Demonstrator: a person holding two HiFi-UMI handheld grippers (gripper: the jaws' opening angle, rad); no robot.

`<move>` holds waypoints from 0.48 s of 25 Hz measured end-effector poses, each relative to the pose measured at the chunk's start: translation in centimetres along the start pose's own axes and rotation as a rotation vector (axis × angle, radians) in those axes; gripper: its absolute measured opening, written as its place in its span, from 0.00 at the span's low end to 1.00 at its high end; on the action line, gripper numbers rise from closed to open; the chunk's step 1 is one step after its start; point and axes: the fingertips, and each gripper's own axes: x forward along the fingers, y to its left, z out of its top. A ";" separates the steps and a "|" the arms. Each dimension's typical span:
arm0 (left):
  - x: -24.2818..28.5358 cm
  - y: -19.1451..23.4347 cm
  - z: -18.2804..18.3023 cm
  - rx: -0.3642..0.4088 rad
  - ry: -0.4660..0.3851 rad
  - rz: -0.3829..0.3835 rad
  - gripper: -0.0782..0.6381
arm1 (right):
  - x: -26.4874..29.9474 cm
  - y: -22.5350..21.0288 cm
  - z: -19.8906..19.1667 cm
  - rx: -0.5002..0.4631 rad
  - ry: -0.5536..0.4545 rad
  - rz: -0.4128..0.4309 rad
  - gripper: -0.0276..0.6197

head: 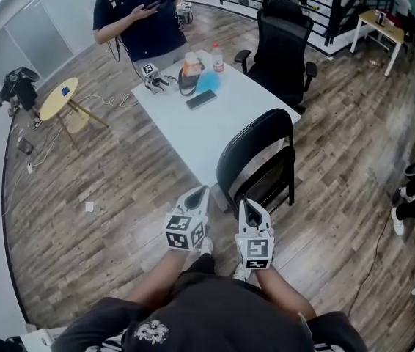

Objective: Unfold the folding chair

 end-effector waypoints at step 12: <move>12.5 3.9 1.9 0.026 0.036 -0.153 0.12 | 9.0 -3.9 -3.1 -0.001 0.116 -0.133 0.06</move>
